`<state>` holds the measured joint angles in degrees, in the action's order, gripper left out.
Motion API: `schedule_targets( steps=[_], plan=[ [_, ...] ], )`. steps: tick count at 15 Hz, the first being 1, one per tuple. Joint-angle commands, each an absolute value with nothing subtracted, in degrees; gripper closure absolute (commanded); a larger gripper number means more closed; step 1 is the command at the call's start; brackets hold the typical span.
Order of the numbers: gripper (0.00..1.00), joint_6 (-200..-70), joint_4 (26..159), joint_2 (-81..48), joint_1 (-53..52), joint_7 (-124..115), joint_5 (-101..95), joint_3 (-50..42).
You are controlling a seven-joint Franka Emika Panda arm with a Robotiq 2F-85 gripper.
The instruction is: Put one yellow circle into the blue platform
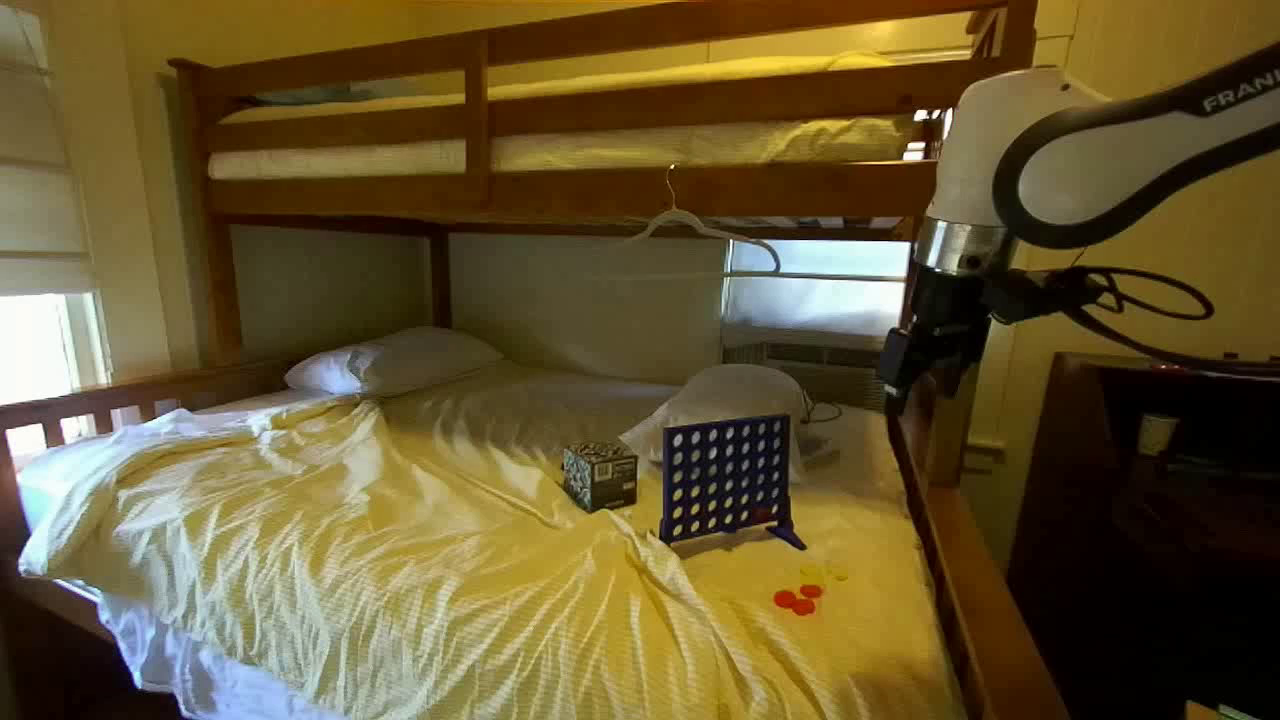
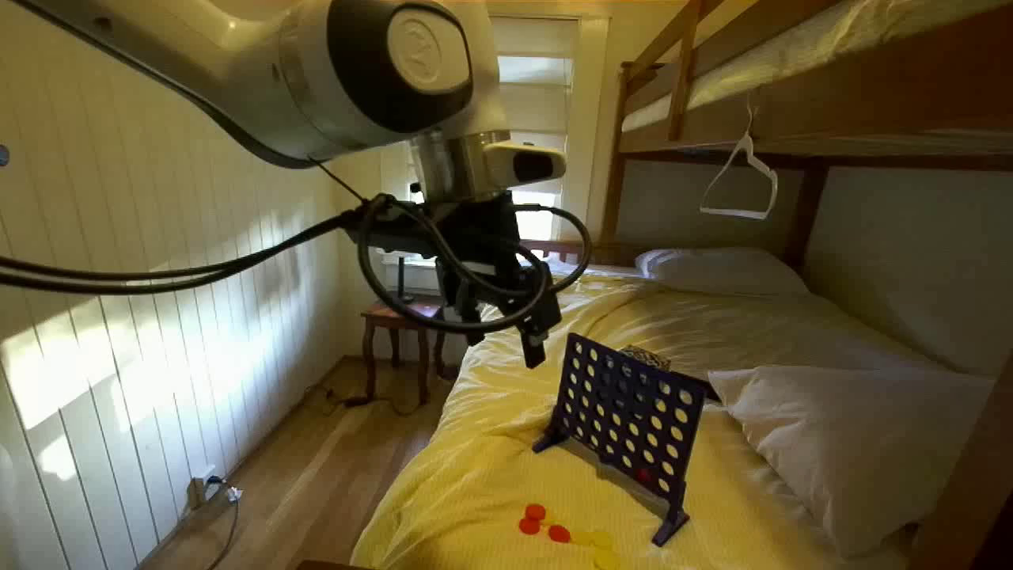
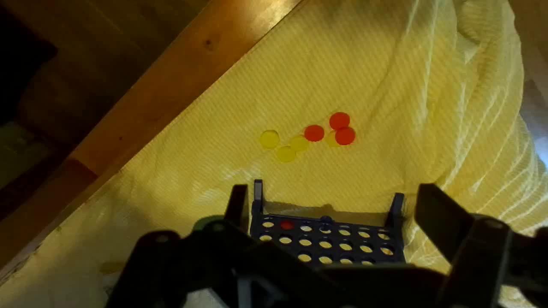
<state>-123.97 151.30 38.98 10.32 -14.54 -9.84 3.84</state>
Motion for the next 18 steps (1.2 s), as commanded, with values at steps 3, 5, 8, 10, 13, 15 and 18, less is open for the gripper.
schedule_targets(
  steps=[3, 5, 8, 10, 13, 15, 18],
  plan=[
    [0.0, -123.73, 151.15, 38.95, 9.83, -14.78, -10.17, 3.4],
    [0.0, -123.73, 151.15, 38.95, 9.83, -14.78, -10.17, 3.4],
    [0.0, -126.58, 150.48, 33.33, 9.98, -13.04, -10.02, 1.73],
    [0.0, -130.92, 151.63, 30.05, 9.81, -11.22, -9.94, 0.11],
    [0.0, -138.87, 152.1, 23.83, 8.92, -5.43, -8.78, -3.26],
    [0.0, -144.09, 151.94, 19.19, 8.14, -1.42, -7.57, -5.19],
    [0.0, -149.83, 150.58, 11.82, 6.82, 4.37, -4.9, -7.66]
  ],
)
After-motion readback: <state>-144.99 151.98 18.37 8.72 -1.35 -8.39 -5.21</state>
